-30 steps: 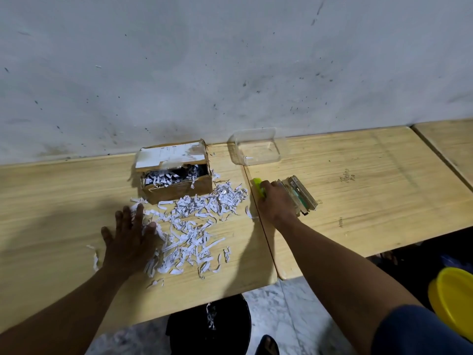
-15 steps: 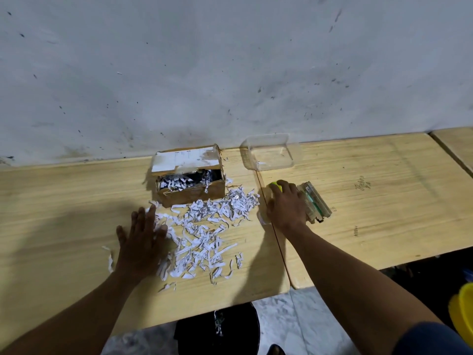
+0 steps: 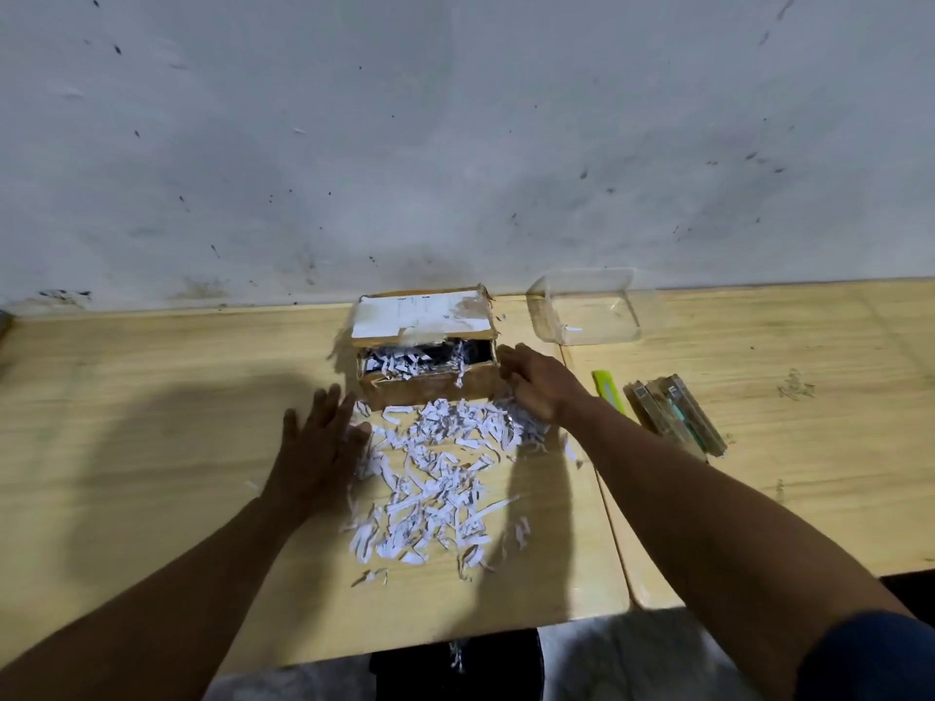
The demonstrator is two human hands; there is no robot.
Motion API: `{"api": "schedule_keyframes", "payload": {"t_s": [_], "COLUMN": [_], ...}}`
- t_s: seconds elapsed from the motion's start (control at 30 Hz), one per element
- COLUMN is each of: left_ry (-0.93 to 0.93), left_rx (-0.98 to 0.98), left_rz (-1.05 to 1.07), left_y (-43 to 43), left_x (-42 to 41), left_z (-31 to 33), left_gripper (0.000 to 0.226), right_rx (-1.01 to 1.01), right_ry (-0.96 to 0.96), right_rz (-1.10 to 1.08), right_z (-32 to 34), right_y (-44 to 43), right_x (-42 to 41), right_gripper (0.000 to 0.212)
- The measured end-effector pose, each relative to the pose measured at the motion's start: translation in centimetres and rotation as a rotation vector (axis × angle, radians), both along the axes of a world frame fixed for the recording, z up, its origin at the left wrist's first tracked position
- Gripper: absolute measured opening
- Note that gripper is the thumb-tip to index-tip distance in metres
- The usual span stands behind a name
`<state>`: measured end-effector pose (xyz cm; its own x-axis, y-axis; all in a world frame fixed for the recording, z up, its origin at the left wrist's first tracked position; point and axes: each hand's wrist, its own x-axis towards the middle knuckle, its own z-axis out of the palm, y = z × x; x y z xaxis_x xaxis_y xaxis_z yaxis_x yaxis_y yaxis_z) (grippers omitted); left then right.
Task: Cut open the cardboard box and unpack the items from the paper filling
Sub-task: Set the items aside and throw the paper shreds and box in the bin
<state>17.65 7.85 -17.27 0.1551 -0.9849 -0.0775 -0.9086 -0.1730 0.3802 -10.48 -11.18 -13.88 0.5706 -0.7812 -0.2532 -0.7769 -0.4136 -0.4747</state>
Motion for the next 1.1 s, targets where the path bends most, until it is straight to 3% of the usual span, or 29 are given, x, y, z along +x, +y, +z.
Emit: {"api": "schedule_keyframes", "payload": {"t_s": [0.1, 0.23, 0.33, 0.5, 0.67, 0.83, 1.0, 1.1], "left_ry": [0.004, 0.043, 0.072, 0.118, 0.165, 0.279, 0.185, 0.114], "left_rx": [-0.002, -0.013, -0.029, -0.079, -0.127, -0.135, -0.305, -0.255], "left_rz": [-0.054, -0.149, -0.192, -0.027, -0.013, -0.065, -0.053, -0.150], "left_y": [1.2, 3.3, 4.7, 5.9, 5.6, 3.2, 1.1, -0.1], "left_x": [-0.4, -1.8, -2.4, -2.7, -5.9, -8.4, -7.2, -7.0], "left_z": [0.0, 0.7, 1.3, 1.6, 0.3, 0.9, 1.3, 1.1], "left_gripper": [0.093, 0.086, 0.071, 0.085, 0.089, 0.085, 0.068, 0.071], "right_rx": [-0.020, -0.039, -0.055, -0.105, -0.078, 0.001, -0.086, -0.085], "right_ry": [-0.075, -0.182, -0.212, -0.240, -0.222, -0.347, -0.405, -0.292], "right_rz": [0.013, 0.048, 0.101, -0.184, -0.143, -0.054, -0.174, -0.130], "right_z": [0.6, 0.2, -0.1, -0.6, -1.9, -1.7, -1.1, -1.8], "right_y": [2.4, 6.5, 8.7, 9.7, 12.0, 13.6, 11.4, 9.2], "right_x": [-1.5, -3.6, -4.8, -6.8, -5.1, -2.6, -2.0, -1.3], "right_gripper": [0.048, 0.039, 0.037, 0.056, 0.060, 0.053, 0.046, 0.043]}}
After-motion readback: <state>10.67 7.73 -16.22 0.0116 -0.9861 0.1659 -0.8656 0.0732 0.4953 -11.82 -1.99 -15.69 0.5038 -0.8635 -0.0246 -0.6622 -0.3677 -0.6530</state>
